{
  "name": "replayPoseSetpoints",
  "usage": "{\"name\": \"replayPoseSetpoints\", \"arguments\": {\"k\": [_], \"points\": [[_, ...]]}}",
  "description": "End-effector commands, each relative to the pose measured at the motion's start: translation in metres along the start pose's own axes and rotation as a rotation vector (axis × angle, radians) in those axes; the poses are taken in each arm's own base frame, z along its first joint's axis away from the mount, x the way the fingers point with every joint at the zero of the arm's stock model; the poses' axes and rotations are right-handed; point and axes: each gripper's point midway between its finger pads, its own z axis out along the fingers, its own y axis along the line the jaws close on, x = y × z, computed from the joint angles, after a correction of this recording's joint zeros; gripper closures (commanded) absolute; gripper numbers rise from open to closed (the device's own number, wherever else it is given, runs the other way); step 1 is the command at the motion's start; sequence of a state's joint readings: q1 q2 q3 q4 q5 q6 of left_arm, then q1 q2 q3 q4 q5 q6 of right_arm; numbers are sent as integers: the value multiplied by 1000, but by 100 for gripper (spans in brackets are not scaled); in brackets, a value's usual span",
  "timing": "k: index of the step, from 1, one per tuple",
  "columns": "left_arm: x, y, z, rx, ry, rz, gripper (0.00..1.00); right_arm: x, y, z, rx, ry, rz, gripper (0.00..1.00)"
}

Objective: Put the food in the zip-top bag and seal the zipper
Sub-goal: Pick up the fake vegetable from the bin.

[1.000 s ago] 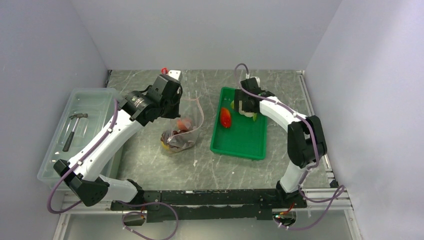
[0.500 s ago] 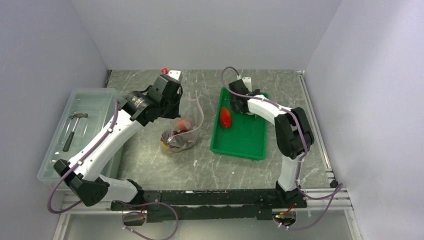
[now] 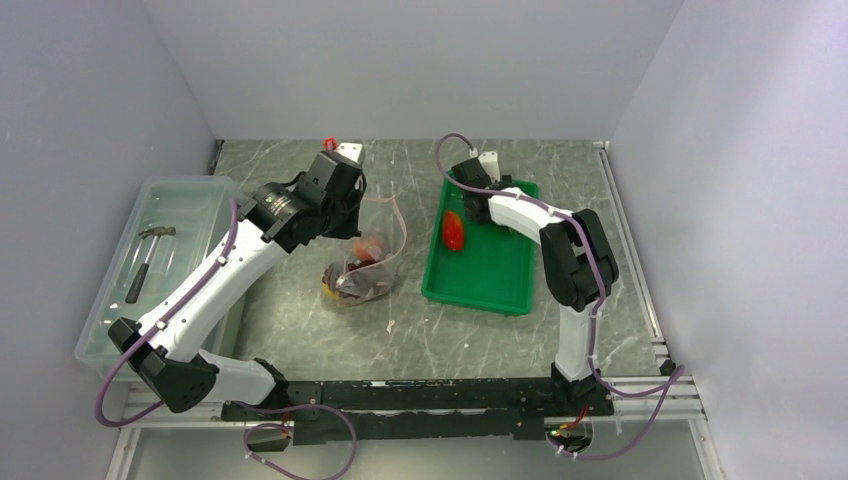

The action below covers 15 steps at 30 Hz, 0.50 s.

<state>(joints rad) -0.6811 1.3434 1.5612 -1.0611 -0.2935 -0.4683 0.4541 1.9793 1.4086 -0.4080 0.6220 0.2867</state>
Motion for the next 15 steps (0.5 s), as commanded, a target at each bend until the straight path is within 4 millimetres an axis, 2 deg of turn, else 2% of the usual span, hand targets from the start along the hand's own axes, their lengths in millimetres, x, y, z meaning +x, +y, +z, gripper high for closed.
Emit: {"name": "replayPoseSetpoints", "arguments": {"k": [1, 4, 7, 15], "points": [[-5, 4, -7, -7, -30, -14, 99, -27, -2, -2, 12, -83, 48, 40], [-5, 4, -6, -8, -31, -14, 98, -29, -5, -7, 7, -96, 58, 55], [-5, 4, -6, -7, -32, -14, 98, -31, -6, -15, -7, -103, 61, 64], [-5, 3, -5, -6, -29, -12, 98, -32, -4, -49, -75, -120, 79, 67]]}}
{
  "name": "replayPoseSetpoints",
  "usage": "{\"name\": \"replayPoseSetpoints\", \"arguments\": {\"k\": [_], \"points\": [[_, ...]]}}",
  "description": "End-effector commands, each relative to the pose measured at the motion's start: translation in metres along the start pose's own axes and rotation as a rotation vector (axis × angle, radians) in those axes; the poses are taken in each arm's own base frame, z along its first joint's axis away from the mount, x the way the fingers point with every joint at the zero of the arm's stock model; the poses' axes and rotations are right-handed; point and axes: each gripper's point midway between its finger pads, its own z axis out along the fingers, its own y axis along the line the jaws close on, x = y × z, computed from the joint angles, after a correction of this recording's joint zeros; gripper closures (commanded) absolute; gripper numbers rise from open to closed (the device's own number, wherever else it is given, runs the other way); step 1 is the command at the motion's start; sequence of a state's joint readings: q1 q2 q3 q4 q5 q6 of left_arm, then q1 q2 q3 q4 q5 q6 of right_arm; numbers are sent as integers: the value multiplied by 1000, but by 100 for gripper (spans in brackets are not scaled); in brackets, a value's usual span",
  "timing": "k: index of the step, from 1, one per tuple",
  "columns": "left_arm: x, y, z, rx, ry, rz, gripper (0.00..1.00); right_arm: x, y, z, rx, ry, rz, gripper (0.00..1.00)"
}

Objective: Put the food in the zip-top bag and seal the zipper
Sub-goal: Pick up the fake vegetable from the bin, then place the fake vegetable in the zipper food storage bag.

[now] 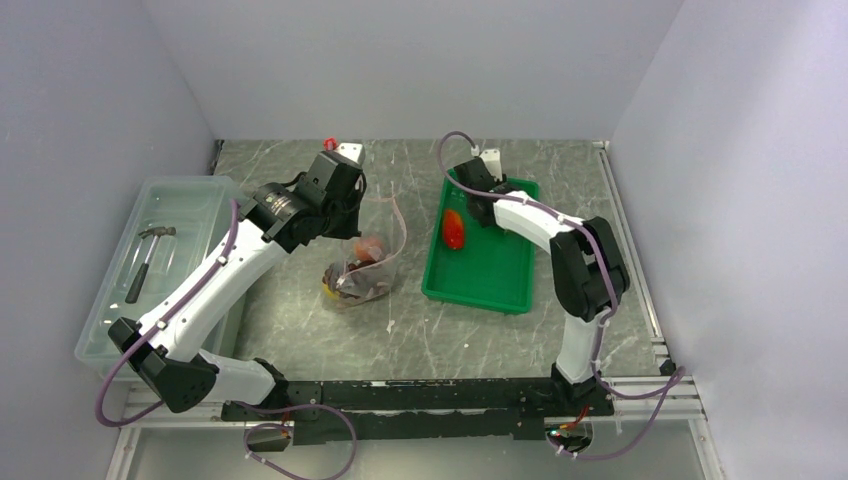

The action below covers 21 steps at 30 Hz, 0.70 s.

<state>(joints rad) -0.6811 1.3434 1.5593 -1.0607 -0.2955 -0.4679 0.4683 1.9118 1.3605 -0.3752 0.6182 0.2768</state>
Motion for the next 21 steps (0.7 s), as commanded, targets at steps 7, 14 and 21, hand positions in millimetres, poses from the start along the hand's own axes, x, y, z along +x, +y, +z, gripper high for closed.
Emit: {"name": "replayPoseSetpoints", "arguments": {"k": [7, 14, 21], "points": [[-6, 0, -5, 7, -28, -13, 99, -34, -6, -71, -128, -94, 90, 67], [-5, 1, -3, 5, -25, -13, 99, -44, -26, -130, -257, -163, 173, 68], [-8, 2, -4, -4, -39, -15, 99, -55, -22, -210, -576, -259, 253, 70]]}}
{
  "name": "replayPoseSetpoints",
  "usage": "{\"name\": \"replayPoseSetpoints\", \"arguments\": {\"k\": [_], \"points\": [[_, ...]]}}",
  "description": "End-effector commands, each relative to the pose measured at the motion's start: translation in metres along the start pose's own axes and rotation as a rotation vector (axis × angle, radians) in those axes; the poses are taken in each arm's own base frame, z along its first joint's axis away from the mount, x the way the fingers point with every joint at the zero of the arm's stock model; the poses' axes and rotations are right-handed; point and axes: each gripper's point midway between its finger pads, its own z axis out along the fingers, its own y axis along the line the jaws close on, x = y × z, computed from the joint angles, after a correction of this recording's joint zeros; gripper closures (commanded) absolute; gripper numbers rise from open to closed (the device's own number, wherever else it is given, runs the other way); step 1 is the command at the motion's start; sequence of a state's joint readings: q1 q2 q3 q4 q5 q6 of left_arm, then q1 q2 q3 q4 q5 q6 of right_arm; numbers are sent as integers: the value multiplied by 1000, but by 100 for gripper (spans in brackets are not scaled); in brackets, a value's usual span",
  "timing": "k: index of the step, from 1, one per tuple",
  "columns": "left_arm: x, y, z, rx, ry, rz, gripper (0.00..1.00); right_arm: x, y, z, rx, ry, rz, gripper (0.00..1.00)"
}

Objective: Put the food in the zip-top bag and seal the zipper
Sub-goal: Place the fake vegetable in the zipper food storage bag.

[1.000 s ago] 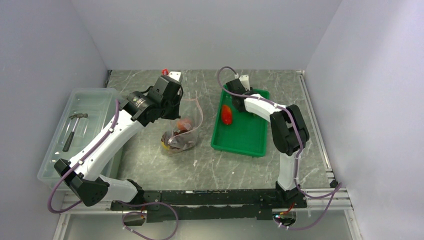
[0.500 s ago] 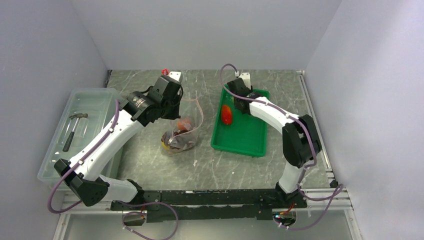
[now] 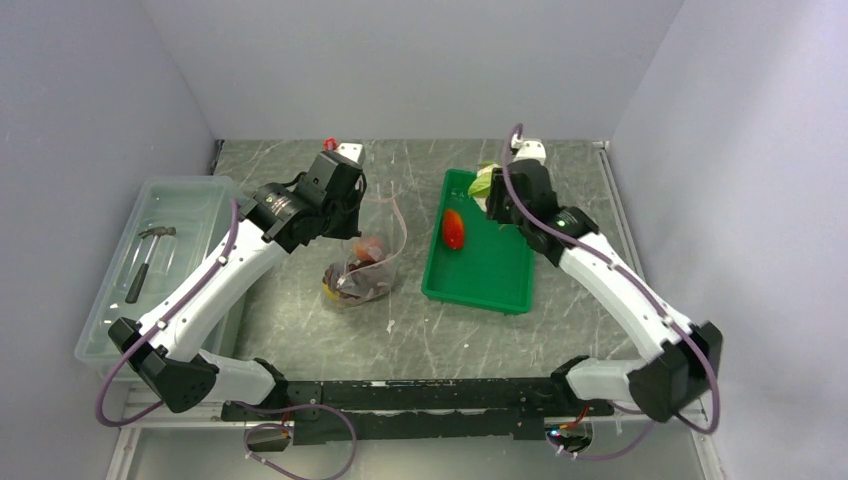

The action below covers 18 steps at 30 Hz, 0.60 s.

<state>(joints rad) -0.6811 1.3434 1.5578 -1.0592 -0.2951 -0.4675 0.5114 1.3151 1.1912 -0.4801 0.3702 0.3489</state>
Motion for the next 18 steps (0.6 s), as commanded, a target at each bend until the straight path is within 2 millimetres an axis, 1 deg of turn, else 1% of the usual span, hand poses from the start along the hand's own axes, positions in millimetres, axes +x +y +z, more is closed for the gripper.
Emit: {"name": "replayPoseSetpoints", "arguments": {"k": [1, 5, 8, 12, 14, 18], "points": [[-8, 2, -5, -4, -39, -16, 99, -19, 35, -49, -274, -60, 76, 70], [-10, 0, -6, 6, -38, -17, 100, -32, 57, -97, -489, -120, 123, 72], [-10, 1, -7, 3, -45, -18, 99, -40, 71, -129, -623, -139, 146, 72], [-12, 1, -9, 7, -56, -21, 99, -42, 93, -159, -797, -115, 171, 72], [-13, 0, -10, 15, -60, -23, 99, -45, 101, -172, -863, -118, 187, 72], [-13, -3, -9, 27, -56, -23, 100, -51, 117, -194, -973, -108, 209, 72]]}}
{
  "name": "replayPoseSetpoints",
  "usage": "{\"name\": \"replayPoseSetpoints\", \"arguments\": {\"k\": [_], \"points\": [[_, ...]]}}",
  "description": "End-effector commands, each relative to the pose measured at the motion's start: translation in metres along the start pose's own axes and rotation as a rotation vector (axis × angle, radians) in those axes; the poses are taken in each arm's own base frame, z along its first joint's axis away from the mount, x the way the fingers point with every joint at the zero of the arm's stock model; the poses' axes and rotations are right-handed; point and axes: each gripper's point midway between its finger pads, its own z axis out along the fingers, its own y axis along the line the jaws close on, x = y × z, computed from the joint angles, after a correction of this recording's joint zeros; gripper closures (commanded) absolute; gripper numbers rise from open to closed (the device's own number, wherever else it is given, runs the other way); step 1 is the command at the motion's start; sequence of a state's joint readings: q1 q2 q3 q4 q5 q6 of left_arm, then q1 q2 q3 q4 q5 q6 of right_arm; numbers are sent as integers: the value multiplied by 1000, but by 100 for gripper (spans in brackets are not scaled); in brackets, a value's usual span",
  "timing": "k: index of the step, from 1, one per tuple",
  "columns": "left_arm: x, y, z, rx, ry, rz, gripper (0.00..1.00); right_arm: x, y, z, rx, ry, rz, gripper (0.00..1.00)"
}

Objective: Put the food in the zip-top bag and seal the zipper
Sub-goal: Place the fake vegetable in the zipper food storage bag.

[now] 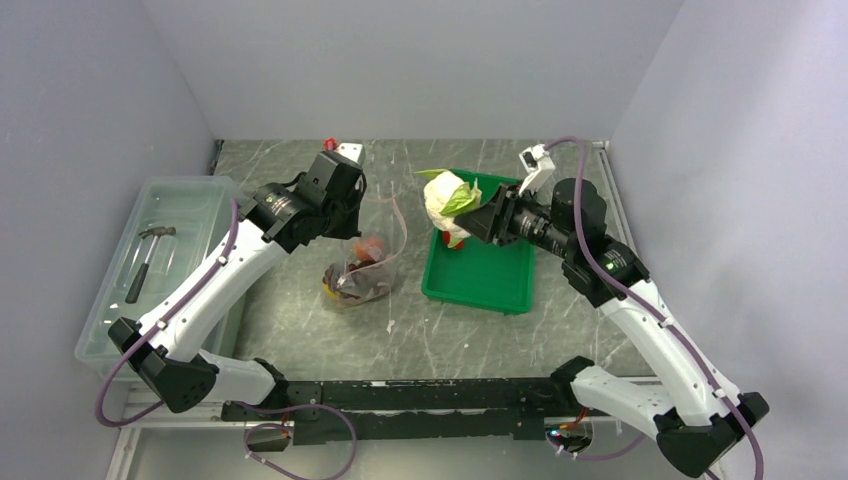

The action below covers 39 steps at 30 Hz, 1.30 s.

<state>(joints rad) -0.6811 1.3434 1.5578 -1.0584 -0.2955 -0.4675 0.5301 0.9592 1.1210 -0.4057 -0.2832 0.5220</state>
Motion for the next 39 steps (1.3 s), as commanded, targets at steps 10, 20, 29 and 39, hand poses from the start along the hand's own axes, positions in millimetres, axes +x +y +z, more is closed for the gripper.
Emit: {"name": "replayPoseSetpoints", "arguments": {"k": [10, 20, 29, 39], "points": [[-10, -6, -6, 40, -50, -41, 100, -27, 101, -3, -314, -63, 160, 74], [-11, -9, -8, 62, -59, -66, 100, -31, 109, 19, -276, -105, 333, 78], [-16, -12, -14, 77, -72, -74, 100, -14, 112, 43, -237, -99, 447, 79], [-20, -12, -24, 98, -91, -84, 99, 38, 100, 71, -121, -18, 462, 80]]}}
